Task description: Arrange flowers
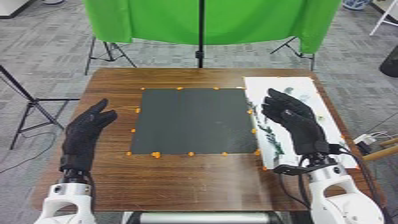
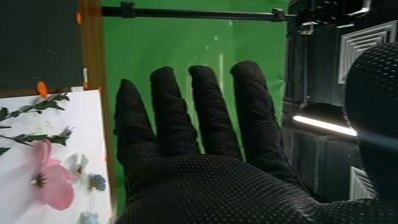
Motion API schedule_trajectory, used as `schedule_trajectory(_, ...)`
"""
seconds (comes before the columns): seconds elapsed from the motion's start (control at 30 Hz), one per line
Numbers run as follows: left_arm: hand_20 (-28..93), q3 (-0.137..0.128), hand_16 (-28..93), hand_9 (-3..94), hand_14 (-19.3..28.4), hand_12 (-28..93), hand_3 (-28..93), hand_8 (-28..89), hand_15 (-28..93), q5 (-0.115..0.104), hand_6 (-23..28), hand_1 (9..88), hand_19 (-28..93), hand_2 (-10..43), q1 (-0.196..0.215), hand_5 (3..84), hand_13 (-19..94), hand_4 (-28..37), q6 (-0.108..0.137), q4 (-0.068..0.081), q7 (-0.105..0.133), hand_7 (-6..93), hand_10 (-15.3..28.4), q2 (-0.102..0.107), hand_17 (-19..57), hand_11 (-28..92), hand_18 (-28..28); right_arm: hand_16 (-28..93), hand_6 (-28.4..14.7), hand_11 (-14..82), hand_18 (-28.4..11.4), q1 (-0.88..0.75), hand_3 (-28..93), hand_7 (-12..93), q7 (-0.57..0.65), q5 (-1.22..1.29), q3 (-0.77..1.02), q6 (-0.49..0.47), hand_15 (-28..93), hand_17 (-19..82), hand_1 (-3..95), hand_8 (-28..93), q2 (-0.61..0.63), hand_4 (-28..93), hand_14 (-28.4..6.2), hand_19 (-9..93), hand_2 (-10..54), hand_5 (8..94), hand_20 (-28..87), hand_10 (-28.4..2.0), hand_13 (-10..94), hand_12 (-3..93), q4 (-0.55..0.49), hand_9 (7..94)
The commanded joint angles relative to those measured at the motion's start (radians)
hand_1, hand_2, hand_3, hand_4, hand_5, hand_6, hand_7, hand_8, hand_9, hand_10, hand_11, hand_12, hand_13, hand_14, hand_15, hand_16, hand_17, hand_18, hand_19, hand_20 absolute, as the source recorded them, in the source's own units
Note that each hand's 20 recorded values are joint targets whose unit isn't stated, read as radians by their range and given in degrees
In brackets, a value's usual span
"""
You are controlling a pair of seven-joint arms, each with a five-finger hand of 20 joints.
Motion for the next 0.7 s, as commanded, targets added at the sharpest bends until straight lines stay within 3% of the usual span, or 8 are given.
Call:
schedule_trajectory(0.03, 24, -0.007, 6, 48.0, 15.6, 15, 64, -6, 12, -0.013, 1.6, 25.0, 5, -3.4, 0.011, 46.3, 39, -20.6, 0.009, 0.001, -0.002, 8.3, 12.5, 0.002, 6.3, 17, 13.1, 19, -0.6, 5.0, -17.2, -0.001, 78, 15, -0.026, -0.012, -0.014, 0.051, 11, 20, 20.8, -9, 0.001, -17, -15.0, 8, -9.5, 42.0, 27, -14.1, 35, 15.1, -0.001, 43.0)
schedule_trajectory(0.17, 24, -0.004, 6, 48.0, 15.6, 15, 64, -6, 12, -0.003, 1.6, 25.0, 5, -3.4, 0.013, 46.2, 39, -20.6, -0.002, 0.001, -0.009, 8.3, 12.4, 0.001, 6.3, 17, 13.1, 18, -0.4, 6.0, -19.7, -0.018, 78, 18, -0.071, -0.026, -0.064, 0.25, 12, 25, 21.6, -10, 0.012, -17, -13.8, 9, -9.5, 44.5, 27, -14.0, 39, 15.2, -0.019, 47.4)
schedule_trajectory(0.2, 24, -0.004, 6, 48.0, 15.6, 15, 64, -6, 12, -0.003, 1.6, 24.9, 5, -3.4, 0.015, 46.1, 39, -20.5, 0.0, -0.001, -0.006, 8.3, 12.4, -0.004, 6.3, 17, 13.1, 18, -0.4, 6.6, -20.1, -0.023, 78, 19, -0.061, -0.109, -0.075, 0.325, 13, 27, 22.8, -11, 0.018, -17, -13.6, 10, -9.5, 45.5, 28, -13.9, 42, 15.4, -0.031, 49.0)
schedule_trajectory(0.27, 24, -0.005, 6, 48.0, 15.6, 15, 64, -6, 12, -0.004, 1.6, 24.9, 5, -3.5, 0.019, 46.2, 39, -20.5, 0.005, -0.003, -0.002, 8.3, 12.4, -0.008, 6.3, 17, 13.1, 18, -0.9, 10.1, -19.0, -0.027, 75, 20, -0.05, -0.344, -0.057, 0.349, 16, 35, 25.3, -11, 0.028, -19, -13.3, 9, -9.5, 48.2, 36, -14.2, 48, 17.1, -0.048, 53.5)
schedule_trajectory(0.37, 24, -0.007, 6, 47.9, 15.5, 15, 64, -6, 12, -0.006, 1.5, 24.8, 5, -3.6, 0.024, 46.1, 39, -20.4, 0.006, -0.004, -0.01, 8.2, 12.3, -0.002, 6.3, 17, 13.1, 22, -1.5, 14.0, -17.2, -0.015, 70, 20, 0.05, -0.739, -0.06, 0.387, 18, 41, 26.7, -10, 0.082, -24, -13.1, 19, -9.5, 51.3, 48, -14.9, 58, 18.4, -0.076, 57.9)
schedule_trajectory(0.43, 24, -0.004, 6, 47.8, 15.5, 15, 64, -6, 12, -0.001, 1.5, 25.0, 5, -3.5, 0.021, 46.0, 39, -20.4, 0.005, -0.002, -0.012, 8.2, 12.1, -0.003, 6.3, 17, 13.0, 24, -2.2, 15.9, -16.3, -0.004, 66, 18, 0.102, -0.918, -0.08, 0.445, 22, 44, 26.3, -9, 0.124, -28, -12.3, 32, -9.5, 56.1, 51, -15.5, 64, 18.9, -0.066, 64.0)
schedule_trajectory(0.57, 24, -0.001, 5, 47.7, 15.4, 14, 64, -6, 12, 0.019, 1.5, 25.1, 5, -3.6, 0.008, 45.9, 39, -20.2, -0.007, -0.002, -0.019, 8.1, 12.0, -0.001, 6.3, 17, 13.0, 23, -2.2, 17.6, -14.9, -0.008, 56, 18, 0.262, -1.058, -0.071, 0.32, 31, 47, 29.5, -9, 0.2, -28, -11.3, 57, -9.5, 62.7, 47, -15.6, 71, 19.7, -0.09, 69.6)
schedule_trajectory(0.7, 24, -0.009, 5, 47.5, 15.3, 14, 64, -6, 11, 0.017, 1.5, 25.4, 4, -3.7, 0.019, 45.8, 38, -20.0, 0.0, -0.008, -0.025, 8.1, 12.0, 0.003, 6.3, 17, 12.9, 23, -3.0, 18.1, -14.1, -0.023, 33, 16, 0.341, -1.082, -0.056, 0.224, 35, 52, 36.7, -8, 0.267, -28, -10.6, 70, -9.5, 64.7, 41, -15.7, 76, 20.1, -0.098, 71.4)
